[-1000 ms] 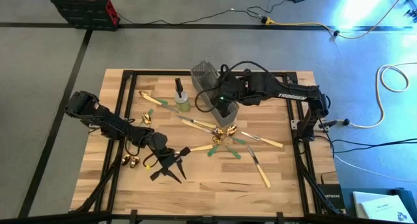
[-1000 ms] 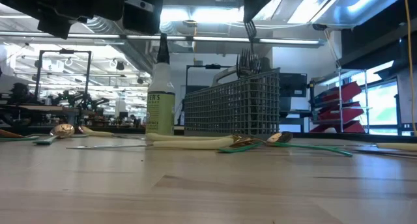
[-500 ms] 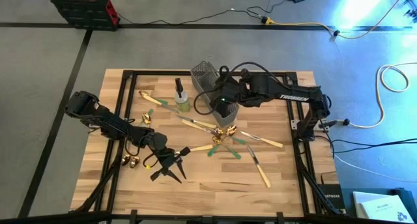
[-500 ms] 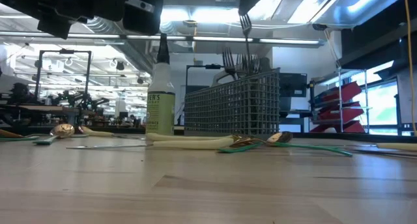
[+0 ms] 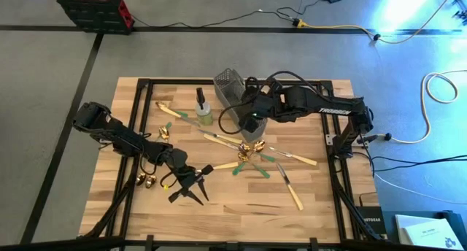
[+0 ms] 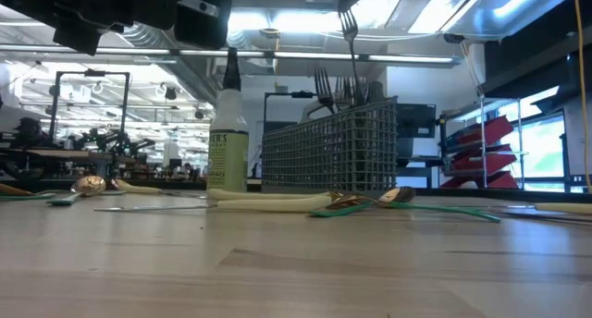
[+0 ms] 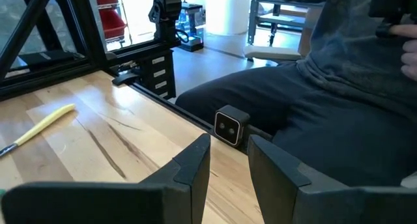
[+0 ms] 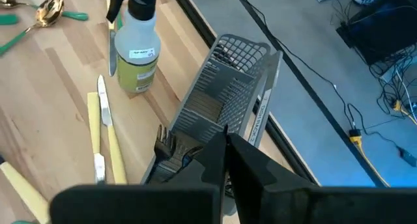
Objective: Sort silverware
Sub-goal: Put the black fork into the gray silverware organizer
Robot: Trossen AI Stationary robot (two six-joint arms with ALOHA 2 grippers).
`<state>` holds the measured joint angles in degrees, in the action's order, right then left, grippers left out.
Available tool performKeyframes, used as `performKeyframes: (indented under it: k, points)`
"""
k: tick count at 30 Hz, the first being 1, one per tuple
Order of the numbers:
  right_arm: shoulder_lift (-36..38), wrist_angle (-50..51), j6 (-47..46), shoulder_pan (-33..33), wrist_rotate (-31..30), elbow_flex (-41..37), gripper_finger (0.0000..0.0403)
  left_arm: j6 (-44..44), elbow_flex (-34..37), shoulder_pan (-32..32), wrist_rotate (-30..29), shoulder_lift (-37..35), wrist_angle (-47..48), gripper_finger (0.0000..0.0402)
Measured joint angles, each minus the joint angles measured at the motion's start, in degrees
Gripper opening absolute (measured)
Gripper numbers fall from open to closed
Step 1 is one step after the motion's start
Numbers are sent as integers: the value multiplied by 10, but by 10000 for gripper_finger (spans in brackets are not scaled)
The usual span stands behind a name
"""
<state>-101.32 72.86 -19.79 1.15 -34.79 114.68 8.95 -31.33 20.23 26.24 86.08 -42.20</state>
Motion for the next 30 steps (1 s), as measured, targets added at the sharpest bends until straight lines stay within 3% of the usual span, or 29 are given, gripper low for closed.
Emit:
performKeyframes:
  k: [6,14,30]
  points:
    - [0,-8,19,0,13,-44,0,-1,0,0,0,0,0,90]
    - [-1,-124,78,0,49,-115,0,-2,0,0,0,0,0,90]
    - [9,-116,131,0,68,-125,0,-14,0,1,0,0,14,90]
